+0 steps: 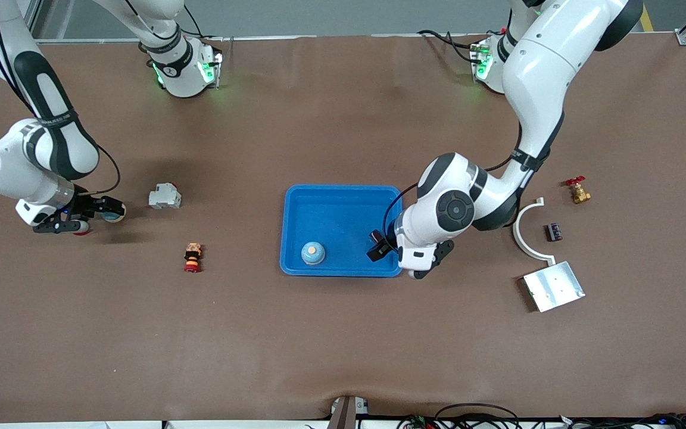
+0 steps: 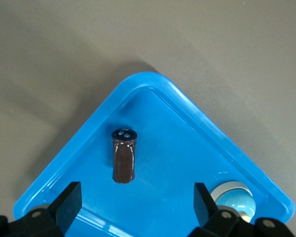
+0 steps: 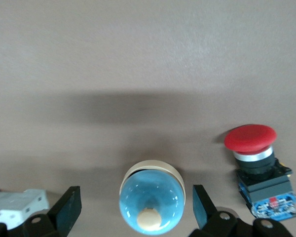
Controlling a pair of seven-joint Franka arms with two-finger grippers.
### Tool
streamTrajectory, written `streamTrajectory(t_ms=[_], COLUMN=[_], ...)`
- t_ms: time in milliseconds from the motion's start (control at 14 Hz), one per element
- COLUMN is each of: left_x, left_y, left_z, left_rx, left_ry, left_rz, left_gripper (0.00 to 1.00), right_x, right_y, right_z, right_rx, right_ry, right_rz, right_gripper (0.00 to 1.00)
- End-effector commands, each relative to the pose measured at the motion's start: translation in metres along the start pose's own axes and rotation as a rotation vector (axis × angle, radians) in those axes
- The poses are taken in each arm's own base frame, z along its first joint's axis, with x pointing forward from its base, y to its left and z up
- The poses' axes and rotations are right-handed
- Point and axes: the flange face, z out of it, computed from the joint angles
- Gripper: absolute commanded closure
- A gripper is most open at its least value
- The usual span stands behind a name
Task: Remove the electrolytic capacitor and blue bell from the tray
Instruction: 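Place the bell by the red button while the left gripper reaches the tray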
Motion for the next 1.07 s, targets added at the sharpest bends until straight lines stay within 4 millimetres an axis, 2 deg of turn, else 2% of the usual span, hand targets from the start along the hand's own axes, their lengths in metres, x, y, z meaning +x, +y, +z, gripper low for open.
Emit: streamTrajectory(t_ms=[0,71,286,500,714,857,1000], left_x=[-0.002,0.001,-0.008,-0.009,-0.007,-0.004,0.000], left_y=[0.006,0.004,0.005,0.004,0.003,0.001,0.000], left_z=[0.022,0.028,0.055,0.077,0.084,0.091,0.091], left_rx=[-0.013,-0.007,0.005,0.009,0.003,-0.002,-0.005], left_ry=[-0.001,0.000,0.040,0.069,0.071,0.073,0.077], left_rz=[-0.016,-0.021,-0.031,-0.038,-0.038,-0.041,-0.047], left_gripper=[0.00,0.00,0.00,0.00,0.00,0.00,0.00], right_x=[0.010,0.014,0.024,0.037,0.050,0.058,0.067], right_y=[-0.016,-0.022,-0.041,-0.050,-0.069,-0.094,-0.134], right_z=[-0.027,-0.037,-0.068,-0.099,-0.113,-0.127,-0.139], right_rx=[0.014,0.015,0.025,0.030,0.022,0.021,0.017], right_ry=[-0.001,-0.002,-0.021,-0.023,-0.003,-0.010,-0.011], right_rz=[-0.015,-0.008,0.025,0.028,0.039,0.063,0.108], right_gripper=[0.00,0.00,0.00,0.00,0.00,0.00,0.00])
